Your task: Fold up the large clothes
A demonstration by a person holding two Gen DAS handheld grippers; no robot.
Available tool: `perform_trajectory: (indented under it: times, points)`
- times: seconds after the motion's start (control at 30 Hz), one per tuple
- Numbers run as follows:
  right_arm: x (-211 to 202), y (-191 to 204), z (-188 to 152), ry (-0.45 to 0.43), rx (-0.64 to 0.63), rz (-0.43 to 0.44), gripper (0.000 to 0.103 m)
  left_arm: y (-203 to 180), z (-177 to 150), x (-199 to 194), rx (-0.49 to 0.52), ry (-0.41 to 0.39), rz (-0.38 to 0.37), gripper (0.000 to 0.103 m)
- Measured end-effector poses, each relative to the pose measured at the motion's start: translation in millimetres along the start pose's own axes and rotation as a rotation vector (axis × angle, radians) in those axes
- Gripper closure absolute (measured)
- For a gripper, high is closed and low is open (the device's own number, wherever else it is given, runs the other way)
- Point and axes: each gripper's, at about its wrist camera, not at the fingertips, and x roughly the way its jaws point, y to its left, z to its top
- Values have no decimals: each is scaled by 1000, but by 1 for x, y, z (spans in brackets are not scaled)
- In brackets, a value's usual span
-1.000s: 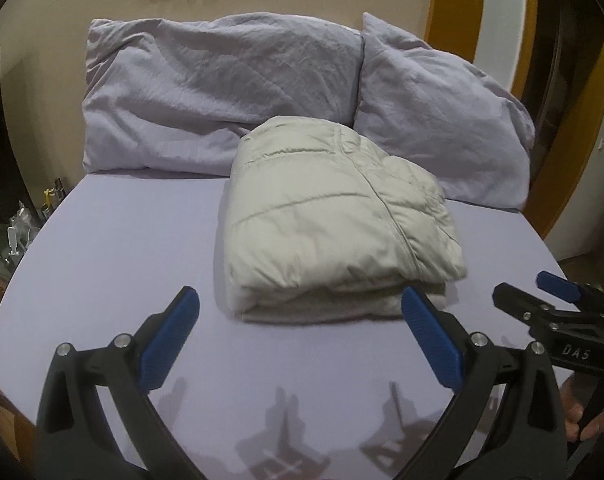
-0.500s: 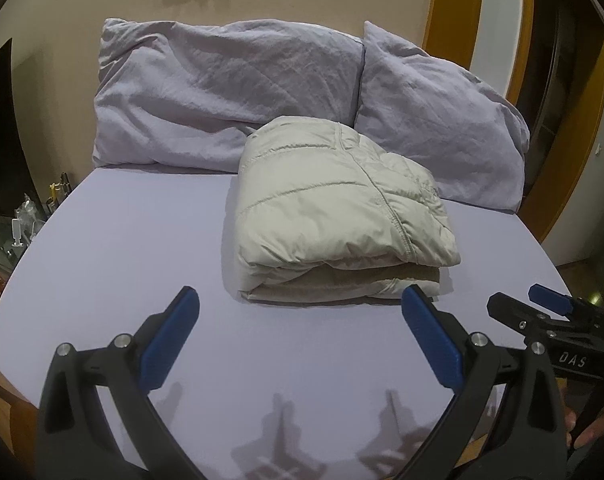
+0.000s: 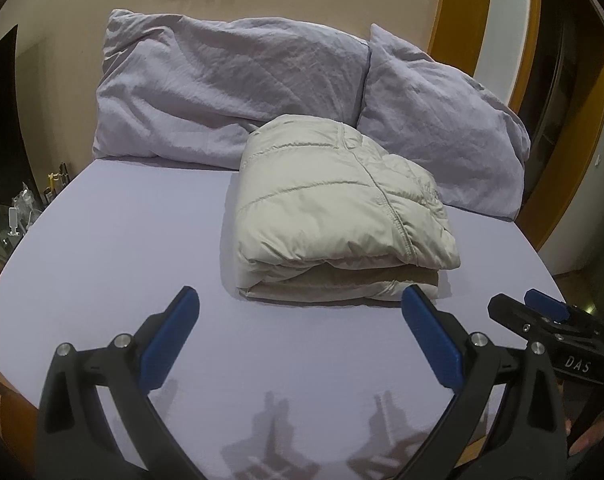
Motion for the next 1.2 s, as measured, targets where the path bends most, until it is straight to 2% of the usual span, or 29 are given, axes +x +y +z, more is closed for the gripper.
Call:
perform_trajectory:
  times: [0.43, 1.2]
  points:
    - [-1, 2, -1, -6, 3, 12, 1, -1, 0, 3, -5, -2, -24, 2]
    - [-1, 5, -1, -12, 3, 16, 1, 1, 2, 3, -20, -3, -16, 2]
